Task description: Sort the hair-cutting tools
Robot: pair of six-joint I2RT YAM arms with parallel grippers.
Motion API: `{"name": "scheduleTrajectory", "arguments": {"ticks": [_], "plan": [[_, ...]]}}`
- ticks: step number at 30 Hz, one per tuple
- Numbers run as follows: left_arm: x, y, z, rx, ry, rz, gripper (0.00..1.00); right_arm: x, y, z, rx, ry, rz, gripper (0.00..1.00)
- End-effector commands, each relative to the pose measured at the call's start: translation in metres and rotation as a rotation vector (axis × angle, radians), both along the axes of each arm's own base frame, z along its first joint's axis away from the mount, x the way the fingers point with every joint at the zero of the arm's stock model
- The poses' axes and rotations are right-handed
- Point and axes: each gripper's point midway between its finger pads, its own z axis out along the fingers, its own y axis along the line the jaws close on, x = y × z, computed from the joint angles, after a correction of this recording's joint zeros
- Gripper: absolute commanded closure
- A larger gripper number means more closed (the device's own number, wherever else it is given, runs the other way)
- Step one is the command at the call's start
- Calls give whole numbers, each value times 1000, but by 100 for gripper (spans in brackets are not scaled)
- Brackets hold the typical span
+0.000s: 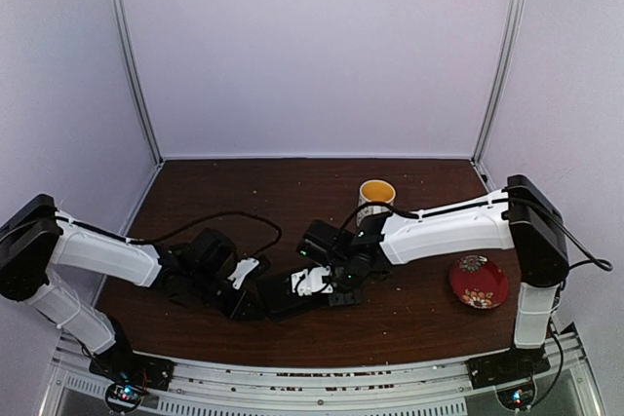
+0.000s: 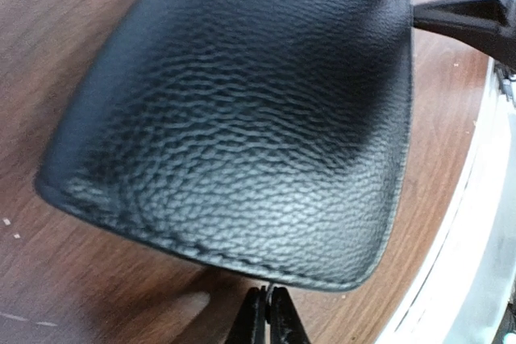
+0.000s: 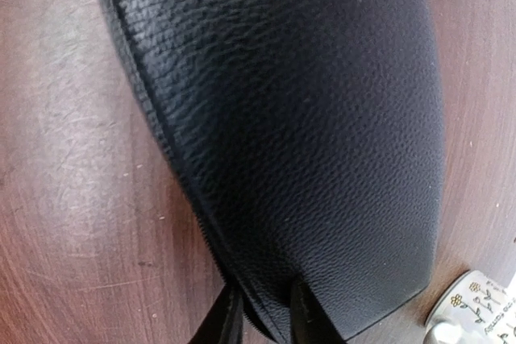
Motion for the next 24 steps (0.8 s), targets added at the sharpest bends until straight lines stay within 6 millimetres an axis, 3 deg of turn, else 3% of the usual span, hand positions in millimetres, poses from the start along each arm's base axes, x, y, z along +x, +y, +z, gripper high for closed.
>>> {"name": "scheduleTrajectory", "arguments": {"ticks": [1, 5, 12, 15, 18, 21, 24], "plan": [[17, -11, 22, -10, -99, -4, 100, -16, -37, -21, -100, 72, -24, 76], [35, 14, 16, 114, -117, 90, 100, -15, -39, 6, -72, 47, -9, 69], [75, 43, 24, 243, -203, 182, 100, -3, -30, 53, 28, 37, -9, 65], [91, 45, 26, 298, -235, 164, 100, 22, -34, 49, 42, -5, -36, 62], [105, 42, 26, 343, -263, 145, 100, 39, -43, 25, -6, 12, -60, 62], [111, 36, 25, 345, -263, 122, 100, 36, -39, 14, -19, 47, -42, 62], [112, 33, 23, 341, -260, 113, 100, 34, -24, 27, 38, 52, -23, 62]]}}
